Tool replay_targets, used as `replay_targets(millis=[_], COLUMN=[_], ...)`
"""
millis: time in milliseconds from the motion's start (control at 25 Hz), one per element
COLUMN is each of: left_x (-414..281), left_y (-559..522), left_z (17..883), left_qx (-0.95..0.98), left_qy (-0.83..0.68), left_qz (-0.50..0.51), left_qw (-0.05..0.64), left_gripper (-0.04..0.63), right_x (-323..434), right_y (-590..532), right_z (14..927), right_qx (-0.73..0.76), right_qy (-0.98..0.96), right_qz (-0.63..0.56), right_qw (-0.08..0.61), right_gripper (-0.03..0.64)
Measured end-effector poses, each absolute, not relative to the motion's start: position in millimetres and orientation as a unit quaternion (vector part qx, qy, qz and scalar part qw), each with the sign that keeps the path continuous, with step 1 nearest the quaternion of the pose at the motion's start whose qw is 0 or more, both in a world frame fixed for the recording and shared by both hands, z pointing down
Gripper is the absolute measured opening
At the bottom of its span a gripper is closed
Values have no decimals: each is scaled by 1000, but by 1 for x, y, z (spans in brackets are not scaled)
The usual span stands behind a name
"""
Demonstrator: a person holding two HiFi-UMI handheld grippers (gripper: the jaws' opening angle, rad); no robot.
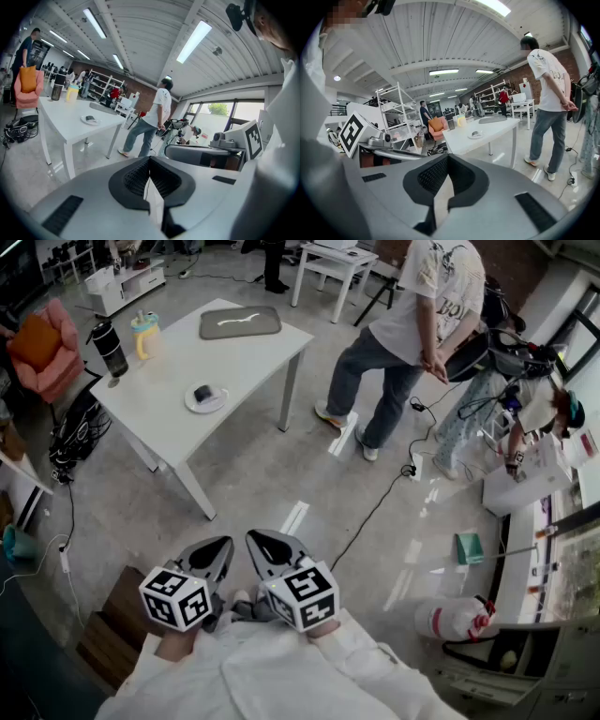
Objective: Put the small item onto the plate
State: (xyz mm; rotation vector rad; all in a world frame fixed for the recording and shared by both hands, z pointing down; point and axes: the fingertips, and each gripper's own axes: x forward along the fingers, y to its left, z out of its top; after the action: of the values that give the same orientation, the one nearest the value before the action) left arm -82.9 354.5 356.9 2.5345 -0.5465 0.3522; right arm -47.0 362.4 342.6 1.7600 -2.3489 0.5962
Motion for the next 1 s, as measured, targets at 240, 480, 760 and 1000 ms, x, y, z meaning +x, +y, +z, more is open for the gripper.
replay_targets(millis=[240,480,760,1000], left_x=[-77,-72,-65,-56], left_y=[358,359,358,359], left_z=[360,356,355,358], left_qx=[936,938,935,932], left_qy=[-194,-190,-195,-194], left_qz=[133,131,125,119], left_qw=[263,260,268,283], left_gripper=[11,11,11,11], right_x=[-42,-42,-32,-25], right_y=[363,363,362,360], right_z=[344,343,343,344], right_qx=[587,579,579,566], right_qy=[-782,-788,-788,-793], right_qz=[198,198,199,219], right_qw=[70,69,70,50], right_gripper=[15,15,15,15])
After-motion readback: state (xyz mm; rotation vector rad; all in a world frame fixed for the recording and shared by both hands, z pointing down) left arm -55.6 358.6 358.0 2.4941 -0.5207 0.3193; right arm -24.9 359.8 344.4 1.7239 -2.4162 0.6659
